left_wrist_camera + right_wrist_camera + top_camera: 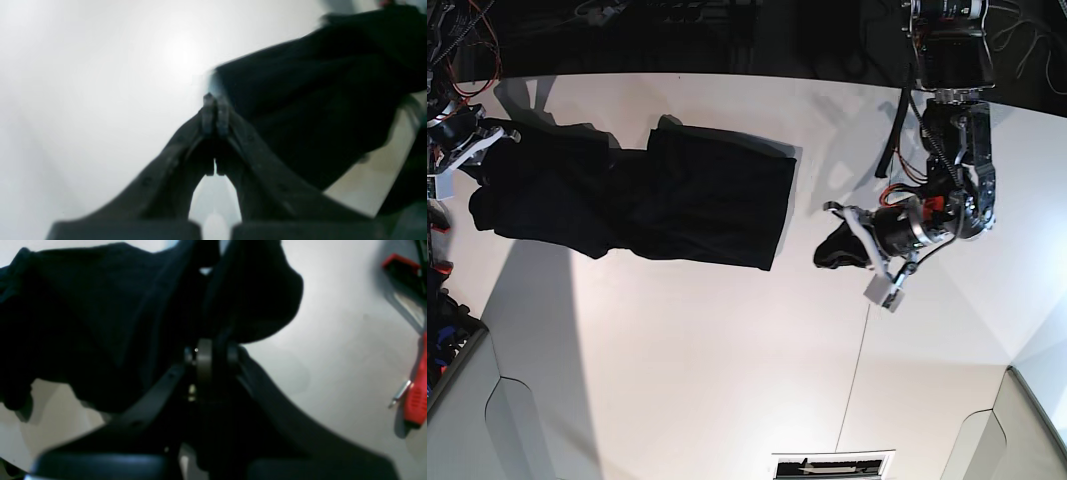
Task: Layout the t-shirt on the table in an organized manner, then fold the t-shirt properly
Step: 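Release the strip end with the left gripper and regrasp the folded bundle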
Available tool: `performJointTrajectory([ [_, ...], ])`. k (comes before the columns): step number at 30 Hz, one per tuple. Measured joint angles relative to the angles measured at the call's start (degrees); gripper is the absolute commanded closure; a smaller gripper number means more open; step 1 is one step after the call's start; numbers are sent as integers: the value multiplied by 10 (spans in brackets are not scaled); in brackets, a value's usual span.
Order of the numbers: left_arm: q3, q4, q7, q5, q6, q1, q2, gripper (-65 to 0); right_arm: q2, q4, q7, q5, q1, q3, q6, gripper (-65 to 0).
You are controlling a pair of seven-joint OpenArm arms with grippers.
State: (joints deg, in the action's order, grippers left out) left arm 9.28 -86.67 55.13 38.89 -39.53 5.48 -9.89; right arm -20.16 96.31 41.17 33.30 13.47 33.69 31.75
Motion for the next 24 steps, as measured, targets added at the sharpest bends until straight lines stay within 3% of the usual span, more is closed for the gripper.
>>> performJointTrajectory([
  [8, 5, 2, -14, 24, 0, -59, 7, 0, 0, 0, 0, 53, -3, 0, 0, 0],
  [17, -43, 2, -31, -56, 1, -68, 53, 0, 0, 4, 9, 81, -8, 0, 0, 0],
  [24, -101, 40, -58, -49, 0, -67, 54, 0, 0, 69, 11, 95, -8, 0, 0, 0],
])
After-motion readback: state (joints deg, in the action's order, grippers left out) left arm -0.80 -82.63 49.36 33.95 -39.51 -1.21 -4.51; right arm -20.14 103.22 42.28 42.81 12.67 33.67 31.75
